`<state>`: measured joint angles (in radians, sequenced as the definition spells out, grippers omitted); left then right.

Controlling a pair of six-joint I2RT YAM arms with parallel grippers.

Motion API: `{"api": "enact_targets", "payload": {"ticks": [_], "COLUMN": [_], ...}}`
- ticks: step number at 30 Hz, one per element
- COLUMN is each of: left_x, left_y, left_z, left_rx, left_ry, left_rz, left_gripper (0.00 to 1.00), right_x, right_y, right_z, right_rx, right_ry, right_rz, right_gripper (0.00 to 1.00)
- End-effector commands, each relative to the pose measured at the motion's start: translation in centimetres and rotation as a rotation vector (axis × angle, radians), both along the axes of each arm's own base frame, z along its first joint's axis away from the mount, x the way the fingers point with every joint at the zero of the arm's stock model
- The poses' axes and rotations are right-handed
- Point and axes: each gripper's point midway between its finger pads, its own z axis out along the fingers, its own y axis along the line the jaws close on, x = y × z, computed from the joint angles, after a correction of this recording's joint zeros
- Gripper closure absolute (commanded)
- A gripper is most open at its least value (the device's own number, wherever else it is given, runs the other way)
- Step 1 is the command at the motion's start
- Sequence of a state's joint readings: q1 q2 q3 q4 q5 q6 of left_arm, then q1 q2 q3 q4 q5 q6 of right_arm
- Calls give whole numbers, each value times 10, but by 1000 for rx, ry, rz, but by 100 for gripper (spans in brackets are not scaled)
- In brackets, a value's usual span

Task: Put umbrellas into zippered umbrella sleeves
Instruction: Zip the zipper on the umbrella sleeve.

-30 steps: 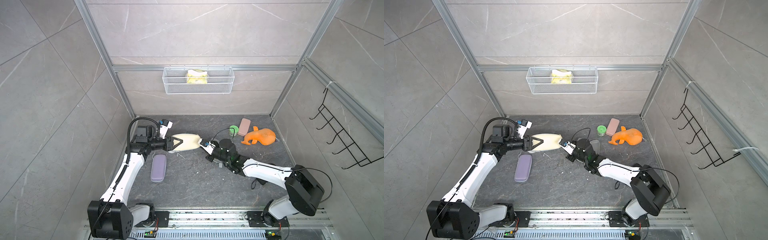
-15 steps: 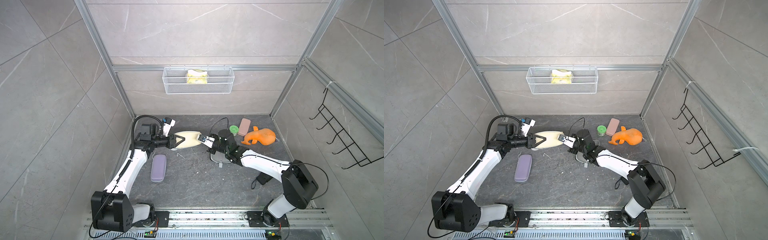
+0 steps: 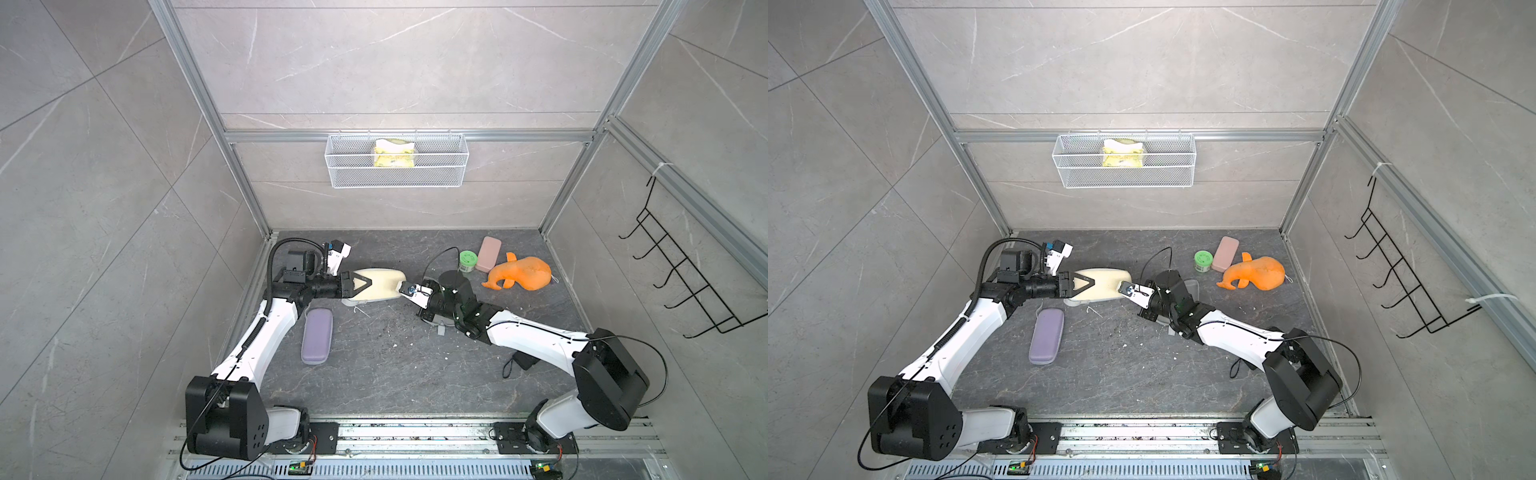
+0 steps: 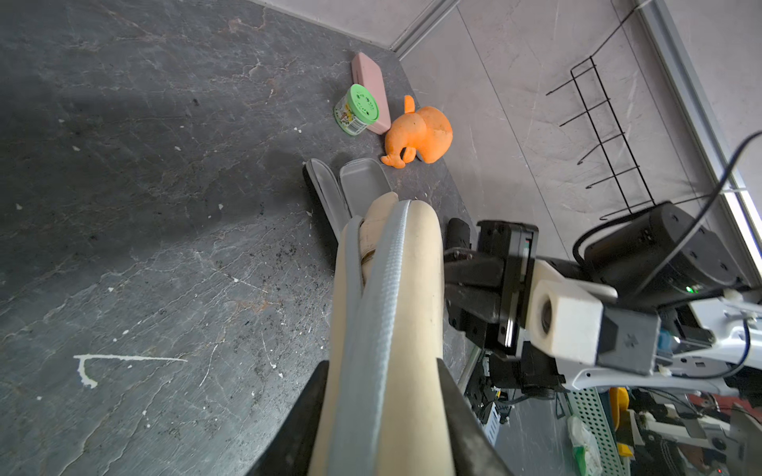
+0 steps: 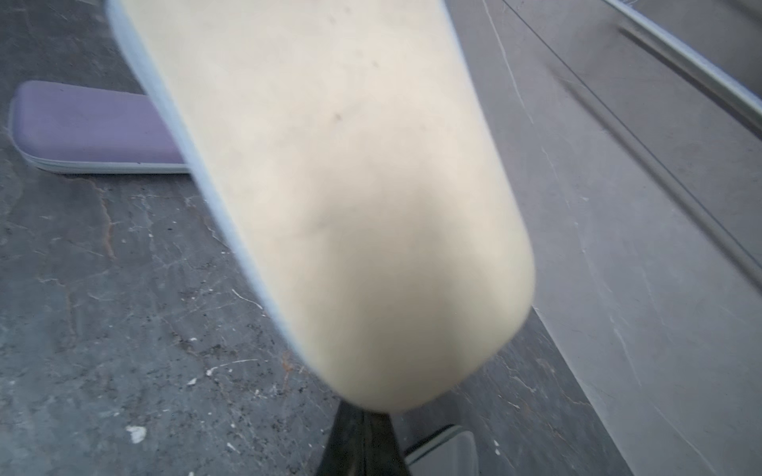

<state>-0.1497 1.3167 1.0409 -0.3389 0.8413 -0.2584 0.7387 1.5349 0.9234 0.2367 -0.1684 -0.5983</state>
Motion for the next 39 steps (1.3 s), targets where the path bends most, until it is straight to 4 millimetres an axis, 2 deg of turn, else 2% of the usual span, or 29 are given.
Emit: {"api": "enact_targets", "payload": {"ticks": [1, 6, 10, 14, 16, 18, 20, 22, 25, 27, 31, 33, 36, 39], "left_x": [20, 21, 16, 7, 1, -4, -8, -11, -12, -12, -3, 1, 3, 5], "left_y": [6, 8, 7, 7, 5, 3, -1, -6, -9, -9, -3, -1, -3, -5], "left_z": [13, 12, 13, 11, 7, 0, -6, -7, -7, -6, 1, 10, 20, 23], "left_rx": [10, 15, 21, 33, 28, 20, 5, -10, -13, -12, 9, 0, -10, -20], "left_ry": [-84, -88, -84, -64, -33, 8, 40, 54, 55, 48, -7, -42, -77, -84], "left_rz": [66, 79, 60, 34, 13, -5, -27, -52, -64, -66, -28, -21, -36, -57], "left_gripper": [100, 100, 100, 100, 100, 100, 100, 100, 100, 100, 100, 100, 100, 100], "right_x": [-32, -37, -23, 7, 32, 52, 66, 73, 72, 71, 64, 66, 61, 49], "right_y": [21, 22, 9, -19, -41, -50, -48, -37, -23, -21, -34, -52, -67, -67], "right_z": [13, 14, 1, -7, -4, 3, 17, 31, 47, 51, 42, 37, 37, 47], "right_rx": [63, 89, 34, 21, 17, -8, -19, 4, 80, 109, 168, 239, 373, 514], "right_ry": [26, 53, 90, 124, 105, 64, 22, -1, -8, 10, 152, 306, 510, 651], "right_rz": [91, 92, 22, -105, -195, -239, -258, -222, -177, -179, -243, -327, -366, -330], "right_gripper": [100, 100, 100, 100, 100, 100, 100, 100, 100, 99, 58, 43, 32, 25]}}
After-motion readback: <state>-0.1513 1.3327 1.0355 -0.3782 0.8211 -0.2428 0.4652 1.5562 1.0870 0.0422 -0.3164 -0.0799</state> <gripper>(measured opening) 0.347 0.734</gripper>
